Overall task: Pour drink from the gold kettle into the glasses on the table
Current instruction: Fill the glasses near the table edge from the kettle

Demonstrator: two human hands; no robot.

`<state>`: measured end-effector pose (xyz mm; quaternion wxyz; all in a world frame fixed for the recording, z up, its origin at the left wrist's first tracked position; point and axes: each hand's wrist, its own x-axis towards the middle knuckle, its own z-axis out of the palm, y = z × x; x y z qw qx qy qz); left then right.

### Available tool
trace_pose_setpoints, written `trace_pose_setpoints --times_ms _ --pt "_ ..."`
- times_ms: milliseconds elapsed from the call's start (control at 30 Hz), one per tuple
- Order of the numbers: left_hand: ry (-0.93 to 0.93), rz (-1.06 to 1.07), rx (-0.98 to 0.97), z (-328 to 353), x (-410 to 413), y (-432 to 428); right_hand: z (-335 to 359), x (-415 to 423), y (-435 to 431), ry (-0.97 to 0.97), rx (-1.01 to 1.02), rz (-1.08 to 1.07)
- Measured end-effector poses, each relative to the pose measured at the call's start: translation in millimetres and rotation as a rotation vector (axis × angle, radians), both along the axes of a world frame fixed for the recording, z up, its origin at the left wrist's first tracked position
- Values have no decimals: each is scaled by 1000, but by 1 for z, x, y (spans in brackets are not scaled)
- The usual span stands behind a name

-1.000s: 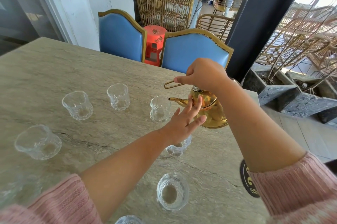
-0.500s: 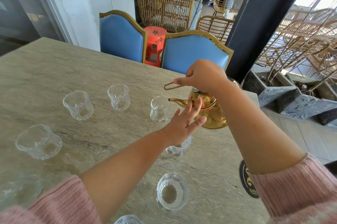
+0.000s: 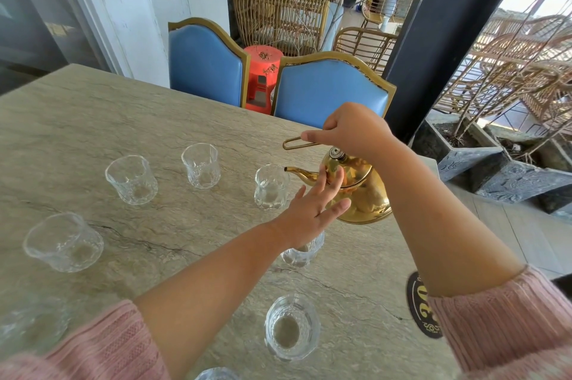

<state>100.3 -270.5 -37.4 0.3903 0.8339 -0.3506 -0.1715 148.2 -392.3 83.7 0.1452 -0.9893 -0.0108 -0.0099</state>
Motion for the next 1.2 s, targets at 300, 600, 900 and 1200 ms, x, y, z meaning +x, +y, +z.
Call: trace_pose_setpoints --times_ms 300,600,900,1200 --pt "-44 -3 67 -7 6 -10 -12 2 -27 24 200 -54" --pt "-104 -30 137 0 15 -22 -12 -16 -59 -64 511 -200" --pt "-229 -17 143 33 -33 -26 15 -81 -70 -177 703 -275" --pt "-269 -5 165 64 -134 -12 47 -183 -56 -198 744 -242"
